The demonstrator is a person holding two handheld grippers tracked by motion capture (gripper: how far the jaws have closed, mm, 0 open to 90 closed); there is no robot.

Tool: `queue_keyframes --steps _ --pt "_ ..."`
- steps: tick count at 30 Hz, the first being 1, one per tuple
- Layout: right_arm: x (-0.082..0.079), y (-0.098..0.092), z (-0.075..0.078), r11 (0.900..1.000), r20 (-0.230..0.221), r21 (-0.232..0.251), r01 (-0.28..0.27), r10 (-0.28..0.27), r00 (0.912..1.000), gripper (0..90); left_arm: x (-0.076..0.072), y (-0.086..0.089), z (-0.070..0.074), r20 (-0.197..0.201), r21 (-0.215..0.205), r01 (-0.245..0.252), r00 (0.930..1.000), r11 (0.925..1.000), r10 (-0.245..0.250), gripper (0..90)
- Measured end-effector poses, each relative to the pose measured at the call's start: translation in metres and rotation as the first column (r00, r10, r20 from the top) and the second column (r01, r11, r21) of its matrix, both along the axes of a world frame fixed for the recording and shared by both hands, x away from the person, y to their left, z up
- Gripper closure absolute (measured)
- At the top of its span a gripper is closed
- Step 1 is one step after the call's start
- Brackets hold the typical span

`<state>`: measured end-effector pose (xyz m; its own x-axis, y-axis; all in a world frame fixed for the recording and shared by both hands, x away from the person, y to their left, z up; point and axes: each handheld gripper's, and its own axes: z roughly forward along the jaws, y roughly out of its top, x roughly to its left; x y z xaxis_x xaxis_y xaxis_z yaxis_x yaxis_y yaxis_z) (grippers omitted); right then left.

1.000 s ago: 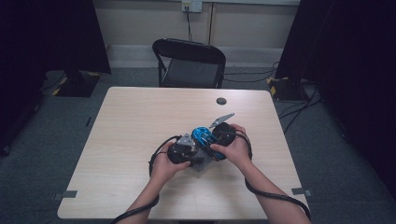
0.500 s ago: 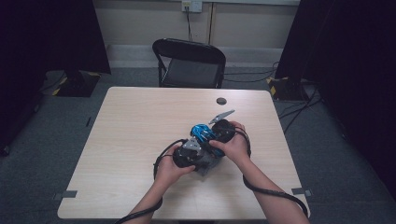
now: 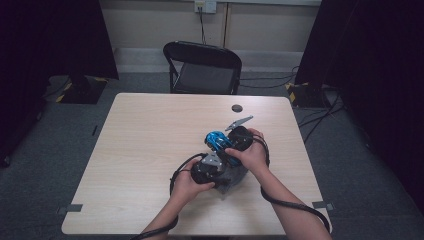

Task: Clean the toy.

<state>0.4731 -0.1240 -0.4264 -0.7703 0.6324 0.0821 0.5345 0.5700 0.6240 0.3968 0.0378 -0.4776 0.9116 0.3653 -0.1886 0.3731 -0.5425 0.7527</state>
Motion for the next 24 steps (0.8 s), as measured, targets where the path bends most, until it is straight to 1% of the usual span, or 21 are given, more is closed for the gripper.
queue_keyframes --steps 1,3,5,6,7,10,15,16,17,19,20,22,24 --pt "0.000 0.000 0.000 1.000 -0.003 0.002 0.002 -0.002 1.0000 28.1 -0.001 -0.001 0.000 -0.005 -0.006 0.000 1.0000 1.0000 0.000 69.9" --pt "0.001 0.000 0.000 1.000 -0.003 0.001 0.002 -0.002 1.0000 28.1 -0.001 -0.003 -0.001 -0.006 -0.001 0.005 1.0000 1.0000 -0.005 69.9" --pt "0.002 0.000 0.000 1.000 -0.004 -0.003 0.006 -0.006 1.0000 28.1 -0.002 -0.005 -0.002 -0.011 -0.013 0.009 0.9999 0.9999 -0.009 69.9" --pt "0.002 0.000 0.000 1.000 -0.006 -0.003 0.004 -0.004 1.0000 28.1 -0.003 -0.007 -0.002 -0.012 -0.010 0.013 0.9998 0.9999 -0.013 69.9" --pt "0.002 0.001 0.000 1.000 -0.006 -0.001 0.009 -0.009 0.9999 28.1 -0.003 -0.008 -0.002 -0.008 -0.010 0.022 0.9997 0.9997 -0.022 69.9" --pt "0.003 0.001 0.002 1.000 -0.004 0.013 0.012 -0.012 0.9999 28.1 -0.005 -0.012 -0.002 -0.012 -0.018 0.036 0.9993 0.9992 -0.037 69.9" --pt "0.003 -0.002 0.005 1.000 -0.001 0.019 0.018 -0.018 0.9998 28.1 -0.005 -0.010 0.000 -0.015 -0.009 0.045 0.9989 0.9989 -0.045 69.9" --pt "0.003 -0.004 0.005 1.000 0.000 0.022 0.017 -0.017 0.9999 28.1 -0.004 -0.006 0.000 -0.007 -0.003 0.038 0.9993 0.9993 -0.038 69.9" --pt "0.003 -0.006 0.007 0.999 0.002 0.026 0.027 -0.027 0.9996 28.1 -0.003 -0.003 0.001 -0.008 0.000 0.027 0.9996 0.9996 -0.027 69.9" --pt "0.004 -0.009 0.009 0.999 0.004 0.034 0.027 -0.027 0.9996 28.1 0.000 0.006 0.001 -0.004 0.013 0.001 1.0000 0.9999 -0.001 69.9" --pt "0.004 -0.010 0.009 0.999 0.007 0.036 0.030 -0.030 0.9995 28.1 0.003 0.013 0.002 -0.006 0.013 -0.020 0.9998 0.9997 0.020 69.9" --pt "0.003 -0.014 0.012 0.999 0.011 0.035 0.027 -0.027 0.9996 28.1 0.007 0.024 0.003 0.002 0.018 -0.054 0.9986 0.9984 0.054 69.9" --pt "0.002 -0.016 0.014 0.999 0.013 0.039 0.029 -0.030 0.9995 28.1 0.013 0.038 0.006 0.008 0.028 -0.093 0.9956 0.9952 0.093 69.9"
